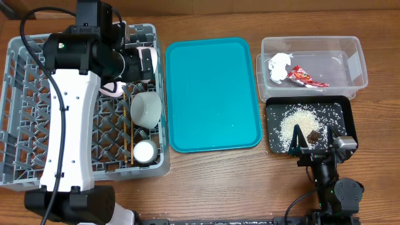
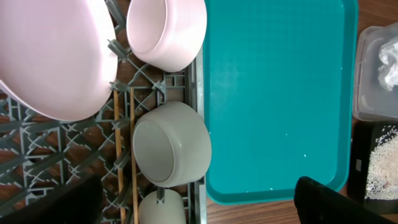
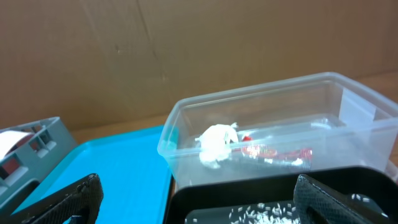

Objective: Sort waste into correct bins and load items into the dishwasher

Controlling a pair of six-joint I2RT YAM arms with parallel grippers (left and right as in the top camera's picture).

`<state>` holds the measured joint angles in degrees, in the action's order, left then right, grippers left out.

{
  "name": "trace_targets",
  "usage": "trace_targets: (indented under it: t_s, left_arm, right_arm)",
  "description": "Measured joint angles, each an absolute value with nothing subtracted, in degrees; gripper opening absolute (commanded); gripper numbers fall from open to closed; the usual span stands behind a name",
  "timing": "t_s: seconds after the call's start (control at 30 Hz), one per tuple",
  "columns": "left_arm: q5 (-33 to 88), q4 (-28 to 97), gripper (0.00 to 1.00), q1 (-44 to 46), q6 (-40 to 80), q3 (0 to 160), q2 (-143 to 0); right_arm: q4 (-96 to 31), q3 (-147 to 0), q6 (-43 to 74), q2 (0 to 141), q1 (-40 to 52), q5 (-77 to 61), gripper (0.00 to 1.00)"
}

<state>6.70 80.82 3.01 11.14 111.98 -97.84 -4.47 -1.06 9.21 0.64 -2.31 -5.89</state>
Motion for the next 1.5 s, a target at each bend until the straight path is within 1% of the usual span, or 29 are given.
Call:
trace_targets:
  t_s: [0.27, 1.33, 1.43, 1.5]
  left_arm:
    - [6.7, 80.8, 1.00, 3.0, 11.1, 112.0, -99.7]
    - [6.4, 80.7, 1.00, 3.0, 11.1, 112.0, -99.8]
    - [5.0, 79.2, 1.00, 3.0, 11.1, 111.9, -99.5]
    - [4.3, 75.6, 1.00, 3.0, 11.1, 111.2, -98.4]
  right_arm:
    - [-4.4, -1.1, 9.2, 0.6, -2.3, -6.2, 1.00]
    - [-4.4, -1.1, 9.3, 0.6, -2.3, -6.2, 1.00]
    - [-4.5, -1.1, 9.3, 0.6, -2.3, -6.2, 1.00]
    - [-4.4, -1.1, 9.2, 0.6, -2.3, -6.2, 1.00]
